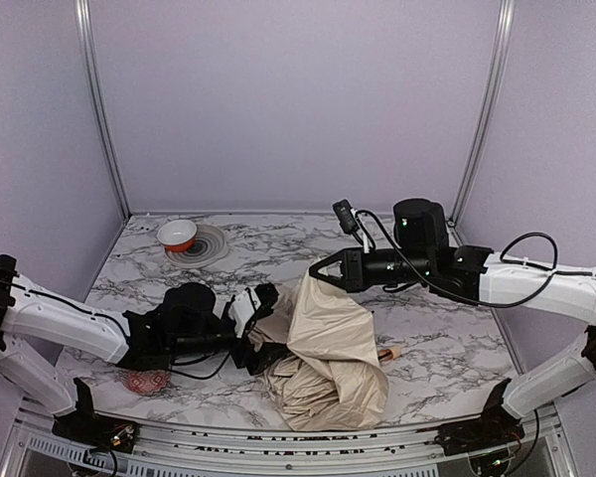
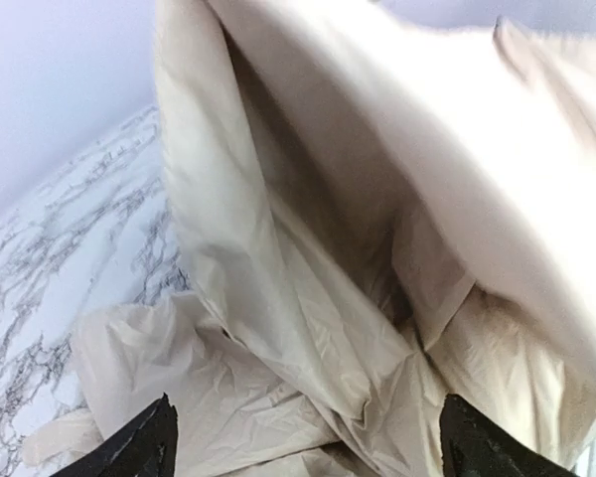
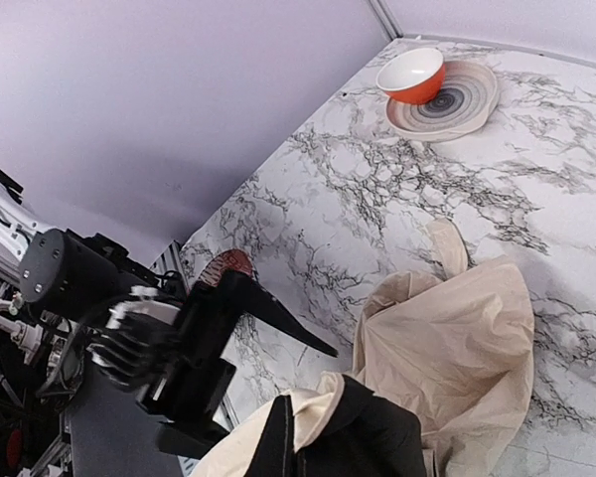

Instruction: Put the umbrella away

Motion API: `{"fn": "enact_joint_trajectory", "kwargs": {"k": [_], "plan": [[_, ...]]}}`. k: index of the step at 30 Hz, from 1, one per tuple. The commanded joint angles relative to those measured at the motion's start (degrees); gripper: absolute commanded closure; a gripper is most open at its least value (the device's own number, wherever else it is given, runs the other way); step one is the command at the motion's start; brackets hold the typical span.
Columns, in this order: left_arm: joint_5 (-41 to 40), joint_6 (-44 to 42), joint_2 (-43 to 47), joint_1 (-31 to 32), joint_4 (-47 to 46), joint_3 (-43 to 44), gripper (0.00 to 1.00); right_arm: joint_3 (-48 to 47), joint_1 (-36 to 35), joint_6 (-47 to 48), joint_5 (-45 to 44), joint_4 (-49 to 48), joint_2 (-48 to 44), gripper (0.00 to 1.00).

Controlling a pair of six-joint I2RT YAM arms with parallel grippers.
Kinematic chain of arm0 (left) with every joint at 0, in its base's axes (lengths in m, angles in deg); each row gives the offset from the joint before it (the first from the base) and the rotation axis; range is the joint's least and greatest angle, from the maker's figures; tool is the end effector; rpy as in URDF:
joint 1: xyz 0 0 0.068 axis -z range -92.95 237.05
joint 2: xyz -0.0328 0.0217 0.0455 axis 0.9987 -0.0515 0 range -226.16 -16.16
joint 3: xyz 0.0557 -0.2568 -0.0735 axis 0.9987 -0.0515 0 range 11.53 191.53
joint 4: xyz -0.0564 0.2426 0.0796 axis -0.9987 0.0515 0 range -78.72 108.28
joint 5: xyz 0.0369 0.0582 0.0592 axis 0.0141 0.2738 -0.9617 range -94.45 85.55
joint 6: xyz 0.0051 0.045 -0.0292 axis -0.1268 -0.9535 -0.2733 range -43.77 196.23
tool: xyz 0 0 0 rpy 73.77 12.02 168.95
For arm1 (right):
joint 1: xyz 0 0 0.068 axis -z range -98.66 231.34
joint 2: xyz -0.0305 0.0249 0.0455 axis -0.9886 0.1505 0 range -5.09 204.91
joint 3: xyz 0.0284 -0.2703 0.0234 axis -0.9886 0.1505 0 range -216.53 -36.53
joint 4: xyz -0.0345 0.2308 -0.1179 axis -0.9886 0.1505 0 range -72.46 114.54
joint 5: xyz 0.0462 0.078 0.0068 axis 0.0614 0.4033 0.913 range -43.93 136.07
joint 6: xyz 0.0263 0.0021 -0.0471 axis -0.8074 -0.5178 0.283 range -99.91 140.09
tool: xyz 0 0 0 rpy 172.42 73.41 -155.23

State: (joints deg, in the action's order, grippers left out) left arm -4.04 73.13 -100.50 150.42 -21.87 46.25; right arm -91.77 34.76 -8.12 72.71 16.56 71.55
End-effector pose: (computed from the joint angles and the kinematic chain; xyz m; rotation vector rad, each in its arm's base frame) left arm 0.1357 -0.2714 0.1974 1.0586 1.6062 -0.7276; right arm 0.2002 0.2349 0.2998 -0.6744 2.0121 1.2775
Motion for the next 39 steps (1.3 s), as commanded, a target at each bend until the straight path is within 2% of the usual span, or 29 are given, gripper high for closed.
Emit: {"fn": "enact_joint_trajectory", "kwargs": {"k": [1,3,6,10,15,16,18,20,22,24,25,26,28,30,33,36,39], "plan": [[4.56,-3.21,9.30,0.14,1.97,0.11,0.02,0.85,0.45,-3.02,-3.19,-3.60,-1.38,1.00],[6.84,-4.96,10.71,1.42,5.06,2.36,0.01,0.40,0.61,-3.52,-3.17,-3.97,-0.50,1.00],[3.95,-6.84,9.94,3.74,7.76,5.64,0.02,-0.73,0.97,-4.27,-3.21,-4.06,0.77,1.00],[0.98,-8.30,5.33,3.95,11.85,10.16,0.03,-1.46,1.14,-4.89,-4.22,-4.56,1.46,1.00],[1.56,-10.99,0.60,3.96,15.29,15.78,0.06,-1.57,1.58,-5.39,-4.14,-5.39,2.42,1.00],[0.67,-11.28,-0.06,3.87,15.30,16.22,0.11,-1.61,1.66,-5.45,-3.79,-5.58,2.64,1.00],[-0.49,-12.05,-0.91,3.82,15.35,16.75,0.27,-1.61,2.03,-5.46,-2.85,-5.45,3.12,1.00],[-0.64,-12.70,-1.02,3.71,15.39,16.95,0.48,-1.60,3.41,-5.77,-1.13,-5.01,3.46,1.00],[-0.40,-12.39,-0.59,3.33,15.39,16.81,0.74,-1.35,6.01,-7.29,2.83,-5.08,3.51,1.00],[0.83,-11.81,0.13,2.80,15.18,16.46,0.93,-1.50,8.37,-7.43,7.23,-4.56,3.51,1.00],[1.63,-11.40,0.51,2.47,15.09,16.29,1.00,-2.52,9.34,-6.07,8.98,-1.77,3.56,0.97],[2.05,-11.11,0.71,2.14,14.90,16.07,1.00,-3.62,10.12,-4.07,9.89,1.33,3.72,0.92],[3.03,-10.51,1.11,1.57,14.53,15.55,1.00,-6.36,11.98,2.45,10.53,9.16,4.45,0.74],[3.80,-9.69,1.75,1.18,14.31,15.18,1.00,-7.63,14.24,7.48,9.72,16.45,5.69,0.63],[4.22,-8.76,2.85,0.96,13.99,14.85,1.00,-7.86,15.42,13.77,2.87,26.66,9.17,0.58],[4.14,-7.04,4.03,0.94,13.82,15.14,1.00,-5.04,15.03,14.90,8.99,25.95,13.35,0.52],[5.18,-5.71,5.10,0.88,13.72,16.11,1.00,-3.59,14.09,17.13,10.83,24.71,17.91,0.51]]}}
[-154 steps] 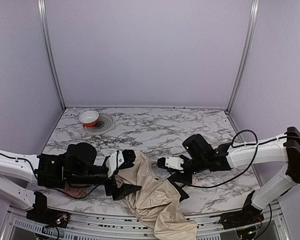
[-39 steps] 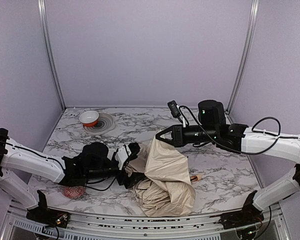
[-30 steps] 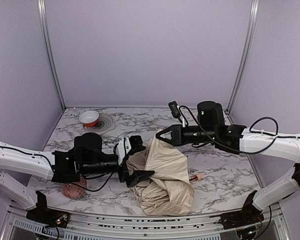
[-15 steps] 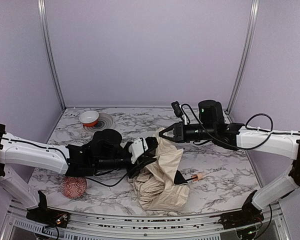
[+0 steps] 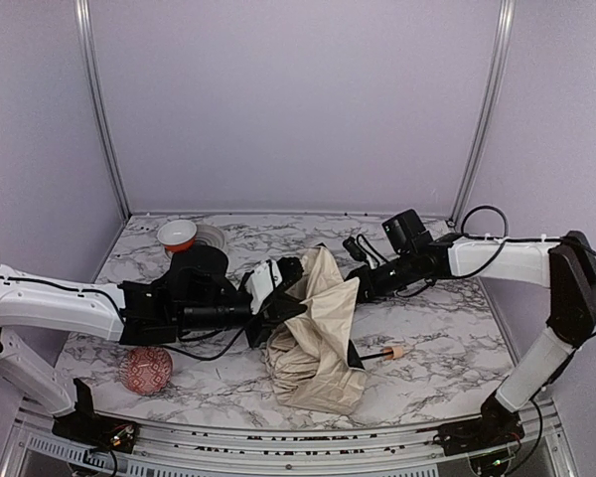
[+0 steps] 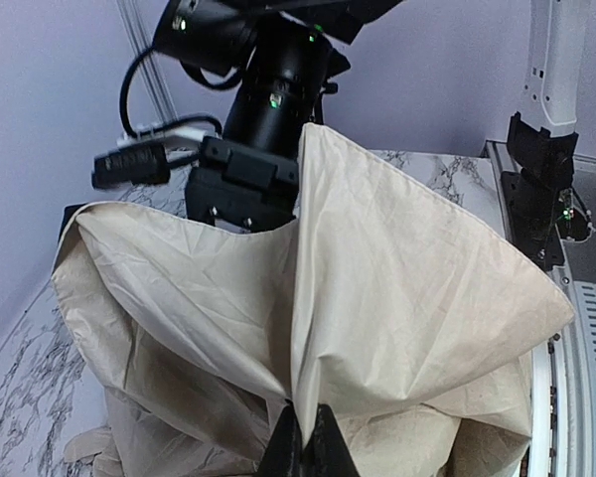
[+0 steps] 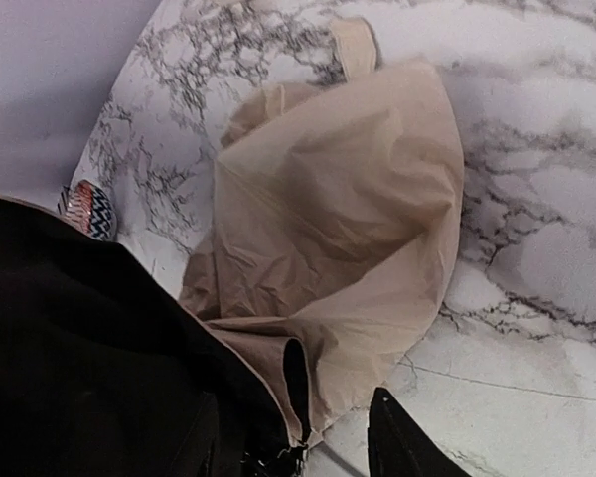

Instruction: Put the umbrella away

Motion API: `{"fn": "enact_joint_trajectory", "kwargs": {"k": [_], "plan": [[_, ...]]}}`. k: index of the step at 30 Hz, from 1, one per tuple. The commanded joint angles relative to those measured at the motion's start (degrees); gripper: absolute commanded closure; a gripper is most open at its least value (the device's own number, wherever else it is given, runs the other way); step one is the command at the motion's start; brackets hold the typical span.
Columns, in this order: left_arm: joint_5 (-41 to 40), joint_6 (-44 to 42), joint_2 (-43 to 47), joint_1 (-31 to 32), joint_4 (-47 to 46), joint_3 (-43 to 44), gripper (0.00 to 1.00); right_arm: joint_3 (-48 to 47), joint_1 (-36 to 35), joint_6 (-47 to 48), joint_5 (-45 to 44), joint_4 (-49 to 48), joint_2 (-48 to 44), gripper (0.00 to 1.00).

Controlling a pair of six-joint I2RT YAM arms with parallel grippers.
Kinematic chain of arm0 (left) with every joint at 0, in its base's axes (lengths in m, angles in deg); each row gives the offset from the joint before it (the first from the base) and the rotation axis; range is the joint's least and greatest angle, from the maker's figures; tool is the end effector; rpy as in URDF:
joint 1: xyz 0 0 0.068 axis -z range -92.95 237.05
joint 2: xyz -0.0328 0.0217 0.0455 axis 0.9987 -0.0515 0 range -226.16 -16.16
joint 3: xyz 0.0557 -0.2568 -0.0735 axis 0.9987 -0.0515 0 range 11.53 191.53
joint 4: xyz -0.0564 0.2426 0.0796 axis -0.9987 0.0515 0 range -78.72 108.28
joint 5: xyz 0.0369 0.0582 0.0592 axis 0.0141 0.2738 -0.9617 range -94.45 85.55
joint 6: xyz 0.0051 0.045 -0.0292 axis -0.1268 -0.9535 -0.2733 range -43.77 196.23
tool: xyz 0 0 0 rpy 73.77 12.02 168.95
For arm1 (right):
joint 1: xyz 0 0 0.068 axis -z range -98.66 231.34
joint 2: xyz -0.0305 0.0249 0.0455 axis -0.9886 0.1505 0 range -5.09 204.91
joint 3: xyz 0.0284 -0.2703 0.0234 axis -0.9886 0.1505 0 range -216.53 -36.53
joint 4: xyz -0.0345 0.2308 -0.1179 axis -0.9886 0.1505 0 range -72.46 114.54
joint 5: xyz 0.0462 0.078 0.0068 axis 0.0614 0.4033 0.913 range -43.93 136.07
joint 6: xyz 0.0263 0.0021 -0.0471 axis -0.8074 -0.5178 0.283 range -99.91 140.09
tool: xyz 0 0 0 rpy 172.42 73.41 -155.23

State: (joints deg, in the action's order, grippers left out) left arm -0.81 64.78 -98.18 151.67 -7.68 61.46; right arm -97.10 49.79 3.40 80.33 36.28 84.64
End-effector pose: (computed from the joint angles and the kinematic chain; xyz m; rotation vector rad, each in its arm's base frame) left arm 0.1391 -0.2986 0.2708 1.1813 1.4341 -0.7125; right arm 0.2718 0.1905 0.2337 -0.6154 2.4326 1.0929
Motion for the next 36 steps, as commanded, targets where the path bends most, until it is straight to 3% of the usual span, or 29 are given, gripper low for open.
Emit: {"fn": "enact_joint_trajectory", "kwargs": {"k": [1,5,9,18,22,27,29,32,35,36], "plan": [[2.04,2.92,2.87,-0.37,-0.46,1.33,1.00,1.73,-1.09,6.48,3.52,4.92,6.61,0.51],[-0.30,6.09,1.33,-2.05,-0.75,2.99,1.00,0.66,-3.51,10.04,6.63,5.08,13.18,0.58],[-0.19,12.77,-3.42,-8.74,-0.73,3.38,1.00,-0.15,-5.82,13.19,11.39,5.48,16.38,0.61],[4.35,18.08,-16.48,-15.17,-0.20,3.53,1.00,0.40,-2.58,15.12,15.21,6.53,14.29,0.61],[6.10,18.07,-16.79,-15.18,-0.73,4.12,1.00,0.52,1.88,13.24,4.24,9.92,7.25,0.59],[5.34,17.03,-15.88,-15.14,-0.64,5.71,1.00,-6.01,1.74,10.14,-15.84,18.73,-0.91,0.55],[4.97,17.18,-15.53,-15.14,-0.41,6.07,1.00,-6.98,0.25,8.84,-17.77,19.07,-4.25,0.53],[3.98,17.37,-14.88,-15.18,0.01,6.40,1.00,-6.09,-4.44,5.26,-8.82,11.02,-8.49,0.44],[3.23,17.13,-14.54,-15.09,0.30,6.51,1.00,-6.42,-9.58,0.06,-3.07,5.04,-8.50,0.19],[3.03,17.04,-14.43,-15.05,0.51,6.64,1.00,-6.78,-11.34,-1.26,-3.40,3.79,-7.86,0.17]]}}
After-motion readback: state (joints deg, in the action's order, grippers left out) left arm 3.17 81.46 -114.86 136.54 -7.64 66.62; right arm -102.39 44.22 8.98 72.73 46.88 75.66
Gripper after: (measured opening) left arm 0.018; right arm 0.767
